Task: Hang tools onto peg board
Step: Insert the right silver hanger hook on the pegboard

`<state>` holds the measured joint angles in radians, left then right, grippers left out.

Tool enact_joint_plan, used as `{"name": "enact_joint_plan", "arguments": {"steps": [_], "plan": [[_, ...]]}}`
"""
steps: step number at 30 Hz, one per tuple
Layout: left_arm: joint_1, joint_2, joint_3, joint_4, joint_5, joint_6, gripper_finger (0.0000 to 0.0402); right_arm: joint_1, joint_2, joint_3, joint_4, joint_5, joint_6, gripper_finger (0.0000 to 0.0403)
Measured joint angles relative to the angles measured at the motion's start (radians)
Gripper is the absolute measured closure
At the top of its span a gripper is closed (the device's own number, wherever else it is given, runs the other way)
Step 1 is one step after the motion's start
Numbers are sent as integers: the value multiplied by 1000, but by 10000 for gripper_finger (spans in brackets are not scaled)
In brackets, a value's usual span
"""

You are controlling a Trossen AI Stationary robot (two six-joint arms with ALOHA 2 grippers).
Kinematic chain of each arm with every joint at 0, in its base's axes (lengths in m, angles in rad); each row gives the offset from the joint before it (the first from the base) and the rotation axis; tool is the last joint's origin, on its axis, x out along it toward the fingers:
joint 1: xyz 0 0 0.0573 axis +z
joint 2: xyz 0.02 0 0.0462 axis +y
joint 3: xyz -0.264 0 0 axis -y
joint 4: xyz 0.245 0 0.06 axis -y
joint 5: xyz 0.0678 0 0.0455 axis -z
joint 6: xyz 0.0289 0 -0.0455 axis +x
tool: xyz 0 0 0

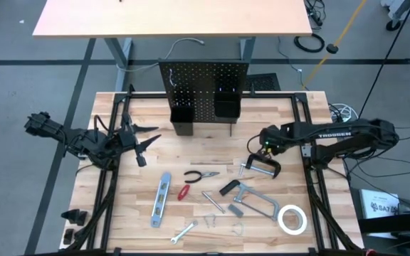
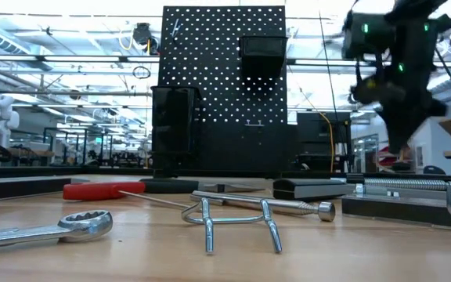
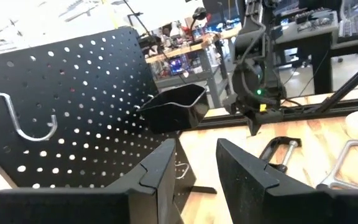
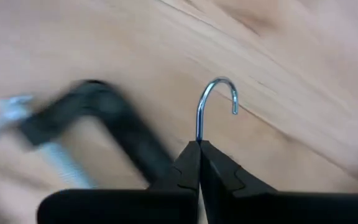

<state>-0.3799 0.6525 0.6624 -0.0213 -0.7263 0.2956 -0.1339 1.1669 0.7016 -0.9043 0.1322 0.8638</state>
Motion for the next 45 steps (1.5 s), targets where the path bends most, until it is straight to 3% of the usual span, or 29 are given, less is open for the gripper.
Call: {"name": "enact_joint_plan", "arguments": {"steps": [4, 8, 13, 16, 23, 30, 34, 39, 45], "plan": [[0, 0, 0, 32, 119, -2, 281, 90, -1, 63, 77, -2, -110, 401], [0, 0, 0, 74, 308, -2, 281, 171, -1, 115, 223, 0, -179, 402], [0, 31, 0, 58, 589, -2, 281, 257, -2, 126, 545, 2, -311, 402], [0, 93, 0, 58, 686, 3, 281, 292, -2, 126, 712, 3, -388, 402], [31, 294, 0, 126, 698, 45, 281, 327, 13, 126, 894, 8, -484, 403], [47, 482, 0, 154, 696, 0, 281, 319, 76, 126, 688, 59, -397, 403], [47, 515, 0, 198, 714, -10, 281, 329, 177, 126, 713, 28, -383, 399], [44, 532, 0, 192, 823, -84, 281, 370, 308, 126, 820, -80, -406, 355], [39, 558, 0, 189, 833, -97, 281, 423, 403, 127, 927, -182, -411, 276]]}}
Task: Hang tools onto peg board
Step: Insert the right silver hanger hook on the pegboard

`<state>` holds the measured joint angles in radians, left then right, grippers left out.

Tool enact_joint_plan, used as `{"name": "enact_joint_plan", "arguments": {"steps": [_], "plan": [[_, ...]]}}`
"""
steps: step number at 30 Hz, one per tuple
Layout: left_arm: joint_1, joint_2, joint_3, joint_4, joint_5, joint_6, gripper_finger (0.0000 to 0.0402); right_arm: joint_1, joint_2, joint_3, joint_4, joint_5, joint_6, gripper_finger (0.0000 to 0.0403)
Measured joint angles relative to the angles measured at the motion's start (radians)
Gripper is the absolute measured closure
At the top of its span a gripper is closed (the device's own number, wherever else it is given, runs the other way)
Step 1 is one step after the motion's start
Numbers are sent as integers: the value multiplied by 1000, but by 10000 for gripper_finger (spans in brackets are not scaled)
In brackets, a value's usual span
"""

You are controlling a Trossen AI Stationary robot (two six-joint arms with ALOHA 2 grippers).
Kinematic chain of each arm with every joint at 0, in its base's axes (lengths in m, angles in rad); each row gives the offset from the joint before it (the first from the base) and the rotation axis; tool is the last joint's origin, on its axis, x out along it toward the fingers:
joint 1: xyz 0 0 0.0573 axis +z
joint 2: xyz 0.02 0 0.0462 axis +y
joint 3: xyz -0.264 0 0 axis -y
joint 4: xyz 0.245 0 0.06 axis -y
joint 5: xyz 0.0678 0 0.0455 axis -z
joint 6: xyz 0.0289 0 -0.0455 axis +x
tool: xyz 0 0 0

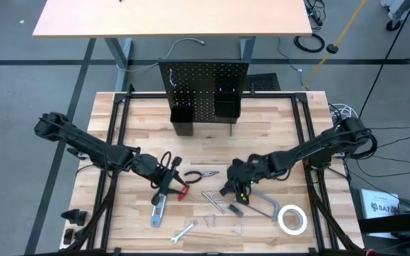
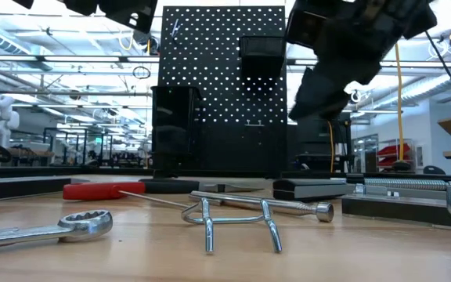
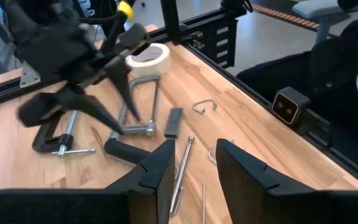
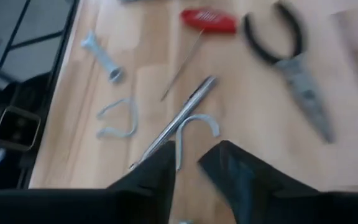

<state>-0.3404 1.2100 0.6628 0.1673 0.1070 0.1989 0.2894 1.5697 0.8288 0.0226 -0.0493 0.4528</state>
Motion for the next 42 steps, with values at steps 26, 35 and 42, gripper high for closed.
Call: {"name": "enact_joint_plan", "arguments": {"steps": [26, 35, 42], "plan": [[6, 6, 0, -2, -6, 19, 281, 86, 358, 313, -245, -1, -124, 282], [6, 6, 0, -30, -6, 18, 281, 63, 360, 324, -288, 1, -93, 282], [6, 6, 0, -27, -6, 21, 281, 80, 366, 324, -316, 64, -68, 282]]}}
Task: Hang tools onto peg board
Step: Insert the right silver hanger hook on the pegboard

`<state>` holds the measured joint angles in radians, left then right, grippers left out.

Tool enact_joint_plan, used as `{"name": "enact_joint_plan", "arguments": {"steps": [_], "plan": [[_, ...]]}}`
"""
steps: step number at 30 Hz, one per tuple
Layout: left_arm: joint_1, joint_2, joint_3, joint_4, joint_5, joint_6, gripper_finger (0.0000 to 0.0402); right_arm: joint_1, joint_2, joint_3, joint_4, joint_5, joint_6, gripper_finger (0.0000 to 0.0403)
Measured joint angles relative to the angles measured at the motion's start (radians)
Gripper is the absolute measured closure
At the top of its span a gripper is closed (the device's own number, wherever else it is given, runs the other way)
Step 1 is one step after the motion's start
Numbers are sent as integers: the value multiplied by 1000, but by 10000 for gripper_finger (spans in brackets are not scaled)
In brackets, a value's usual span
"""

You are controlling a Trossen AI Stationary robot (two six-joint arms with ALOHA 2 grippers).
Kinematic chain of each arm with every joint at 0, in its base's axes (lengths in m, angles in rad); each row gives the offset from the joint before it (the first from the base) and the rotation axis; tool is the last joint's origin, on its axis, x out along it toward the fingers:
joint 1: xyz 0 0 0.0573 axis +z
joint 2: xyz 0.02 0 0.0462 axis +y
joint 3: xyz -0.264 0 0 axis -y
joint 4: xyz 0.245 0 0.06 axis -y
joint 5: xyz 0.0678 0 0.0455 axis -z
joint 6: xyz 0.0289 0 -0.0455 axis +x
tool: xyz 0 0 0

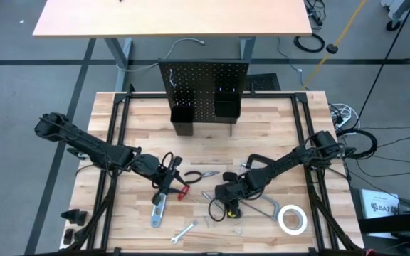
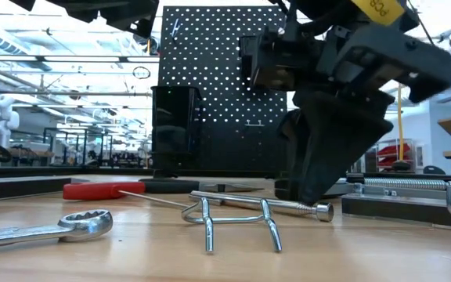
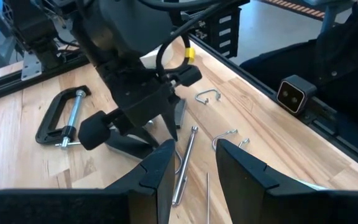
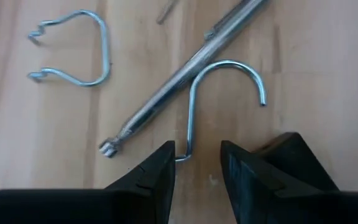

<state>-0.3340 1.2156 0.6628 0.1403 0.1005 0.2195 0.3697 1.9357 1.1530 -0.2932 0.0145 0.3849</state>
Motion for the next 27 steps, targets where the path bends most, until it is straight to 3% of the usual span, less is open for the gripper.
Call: {"name": "enact_joint_plan", "arguments": {"steps": [10, 13, 18, 27], "plan": [[1, 0, 0, 1, -1, 4, 281, 29, 75, 7, 8, 73, 76, 286], [1, 0, 0, 1, -2, 3, 281, 42, 78, 9, -30, 112, 98, 310], [1, 0, 0, 0, -6, 3, 281, 53, 74, 9, -64, 119, 102, 387], [1, 0, 0, 1, -6, -2, 281, 74, 62, 13, -70, 155, 107, 401]]}}
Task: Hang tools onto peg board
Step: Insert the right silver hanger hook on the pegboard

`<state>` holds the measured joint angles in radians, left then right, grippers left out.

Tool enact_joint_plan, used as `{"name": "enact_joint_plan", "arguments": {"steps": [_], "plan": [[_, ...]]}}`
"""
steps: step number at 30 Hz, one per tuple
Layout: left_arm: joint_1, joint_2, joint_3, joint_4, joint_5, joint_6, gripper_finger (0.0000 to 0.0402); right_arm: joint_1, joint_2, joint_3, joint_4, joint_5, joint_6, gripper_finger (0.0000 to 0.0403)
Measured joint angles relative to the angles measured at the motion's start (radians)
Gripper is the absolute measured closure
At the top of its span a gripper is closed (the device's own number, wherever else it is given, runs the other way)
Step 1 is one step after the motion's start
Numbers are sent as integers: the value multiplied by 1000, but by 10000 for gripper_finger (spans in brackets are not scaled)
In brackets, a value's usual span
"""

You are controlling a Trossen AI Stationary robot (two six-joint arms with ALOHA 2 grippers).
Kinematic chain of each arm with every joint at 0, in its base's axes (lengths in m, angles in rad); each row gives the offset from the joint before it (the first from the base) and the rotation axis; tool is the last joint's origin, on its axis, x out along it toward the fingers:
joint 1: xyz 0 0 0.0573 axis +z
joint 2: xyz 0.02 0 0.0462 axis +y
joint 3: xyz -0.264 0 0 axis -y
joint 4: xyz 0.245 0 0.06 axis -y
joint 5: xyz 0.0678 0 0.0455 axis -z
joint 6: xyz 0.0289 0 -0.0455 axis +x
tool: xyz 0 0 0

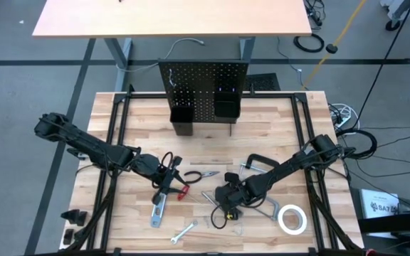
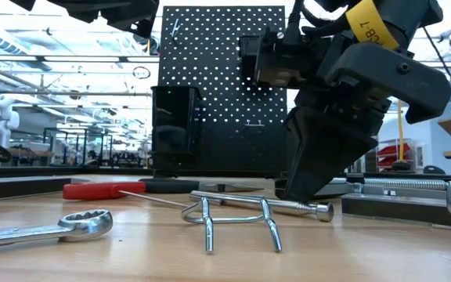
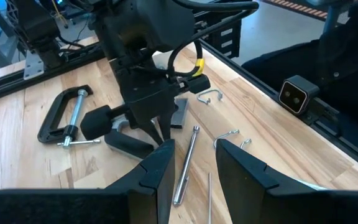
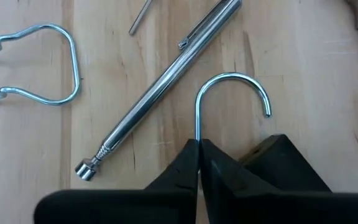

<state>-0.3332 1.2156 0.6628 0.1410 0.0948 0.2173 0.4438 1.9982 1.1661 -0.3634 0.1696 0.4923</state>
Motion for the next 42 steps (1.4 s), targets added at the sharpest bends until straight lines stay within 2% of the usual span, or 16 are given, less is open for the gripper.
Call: {"name": "enact_joint_plan", "arguments": {"steps": [9, 19, 22, 27, 33, 38, 42], "plan": [[0, 0, 0, -1, 0, 0, 281, 4, -98, 85, -131, 41, -66, 402], [0, 1, 0, 43, 1, 45, 281, 19, -184, 95, -140, 211, -143, 401], [1, 30, 0, 118, 8, 65, 281, 19, -215, 94, -115, 249, -162, 401], [17, 150, 0, 211, 4, 153, 281, 20, -254, 97, -72, 275, -196, 402], [49, 256, 0, 301, -76, 193, 281, 19, -294, 97, -56, 290, -221, 402], [53, 264, 0, 342, -160, 214, 281, 19, -297, 97, -56, 300, -227, 402], [53, 266, 0, 346, -158, 208, 281, 19, -296, 97, -53, 302, -227, 402]]}}
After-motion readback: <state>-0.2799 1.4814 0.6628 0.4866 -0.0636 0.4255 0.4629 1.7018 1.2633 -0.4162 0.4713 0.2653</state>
